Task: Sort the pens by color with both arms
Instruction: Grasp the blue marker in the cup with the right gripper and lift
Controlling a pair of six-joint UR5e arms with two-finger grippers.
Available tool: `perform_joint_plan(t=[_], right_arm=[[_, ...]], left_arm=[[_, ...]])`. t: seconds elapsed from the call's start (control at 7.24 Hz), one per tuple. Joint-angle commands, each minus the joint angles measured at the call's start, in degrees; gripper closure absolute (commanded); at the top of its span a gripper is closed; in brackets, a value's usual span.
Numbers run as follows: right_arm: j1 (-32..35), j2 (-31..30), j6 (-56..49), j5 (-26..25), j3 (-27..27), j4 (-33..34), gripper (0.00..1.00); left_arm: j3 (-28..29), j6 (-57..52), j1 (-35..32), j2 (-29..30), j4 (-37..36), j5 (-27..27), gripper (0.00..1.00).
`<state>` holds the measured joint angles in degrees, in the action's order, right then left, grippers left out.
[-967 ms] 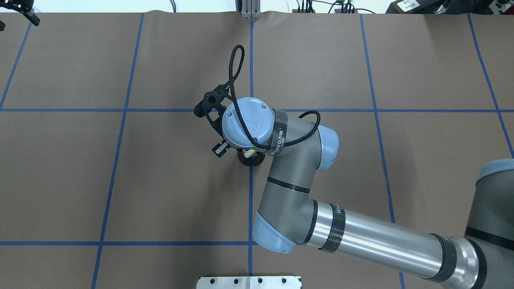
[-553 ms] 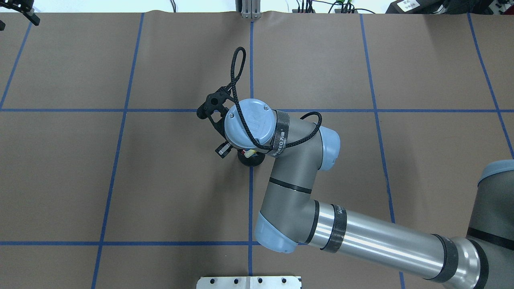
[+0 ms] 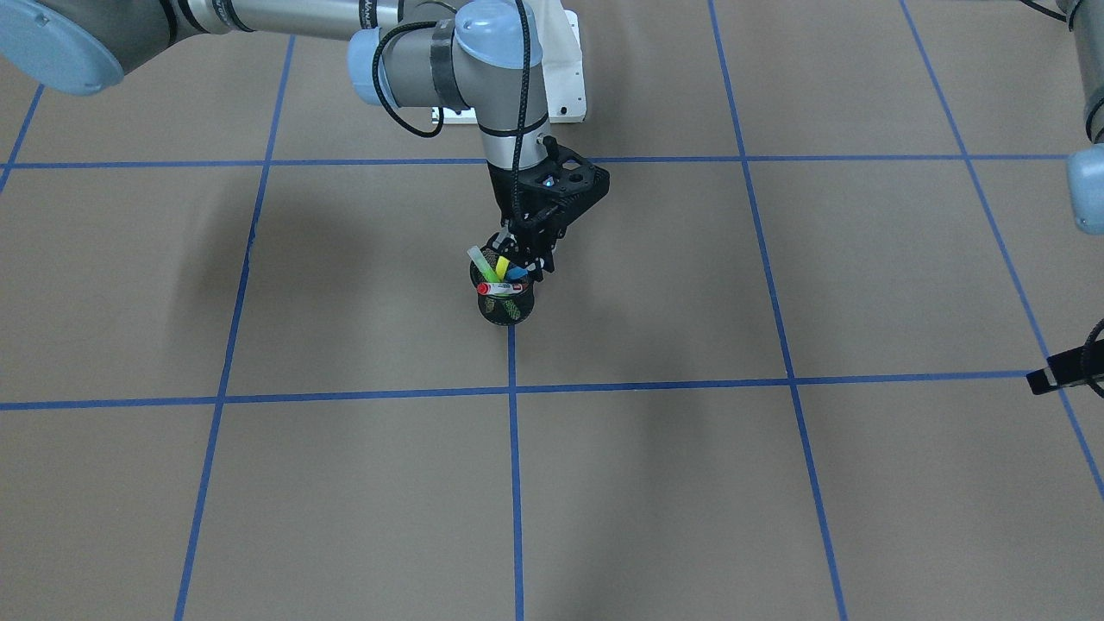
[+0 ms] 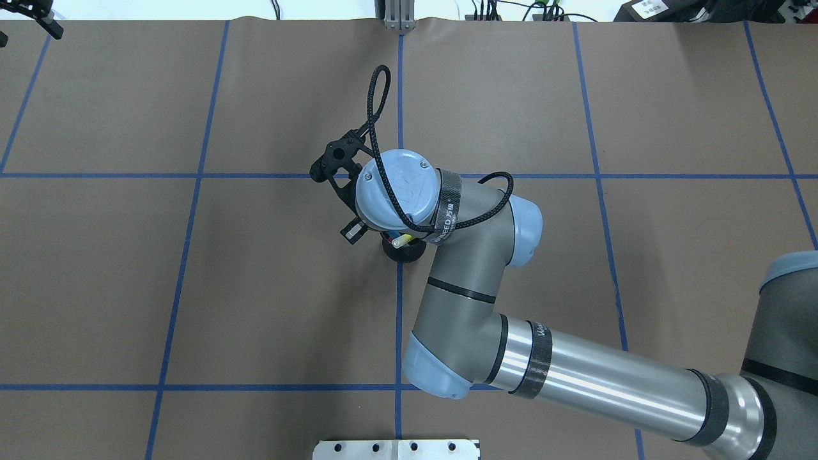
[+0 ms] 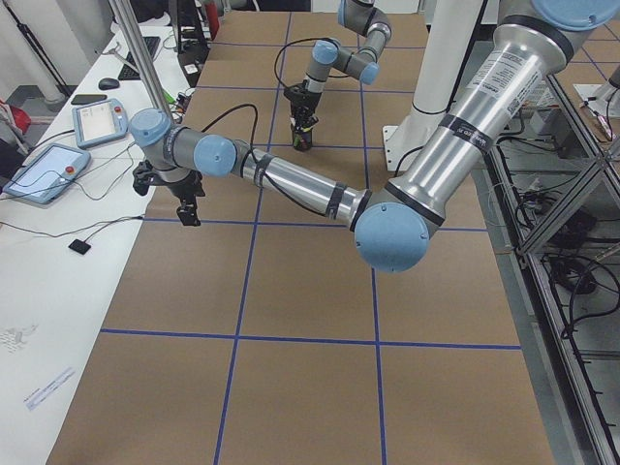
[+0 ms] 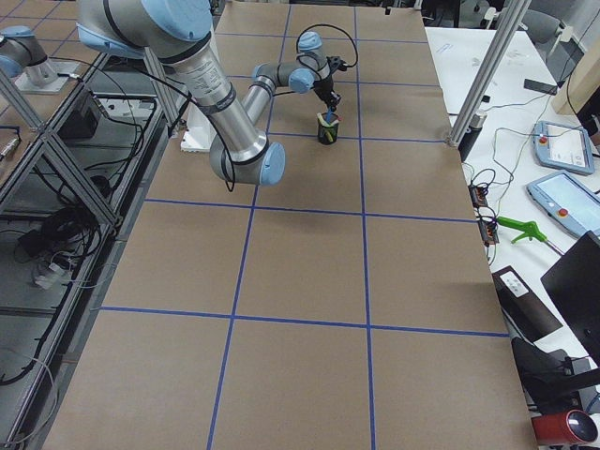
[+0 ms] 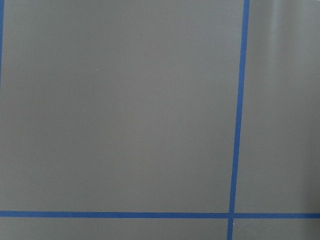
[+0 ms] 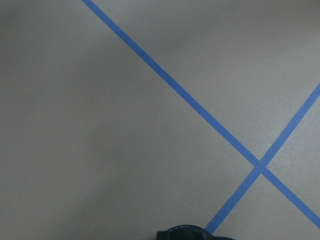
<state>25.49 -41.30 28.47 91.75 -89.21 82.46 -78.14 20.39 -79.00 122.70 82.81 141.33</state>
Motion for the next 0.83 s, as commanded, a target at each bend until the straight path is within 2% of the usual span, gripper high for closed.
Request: perform_joint_plan(t=[0.0, 0.41, 0.69], right_arm=[[0.8, 0.7, 0.3, 0.1, -0.3, 0.1, 0.80], [5.3, 2.8, 0.4, 4.3, -1.2, 2.0, 0.82], [6.6, 4.5, 0.7, 4.5, -4.6, 3.6, 0.82]], left_arm=[[0.0, 0.0, 0.1, 0.0, -0.1, 0.1, 0.00], [-0.4, 1.1, 0.2, 0.8, -0.6, 0.1, 0.00], [-0.8, 7.0, 0.4, 3.3, -1.0, 0.1, 0.00]])
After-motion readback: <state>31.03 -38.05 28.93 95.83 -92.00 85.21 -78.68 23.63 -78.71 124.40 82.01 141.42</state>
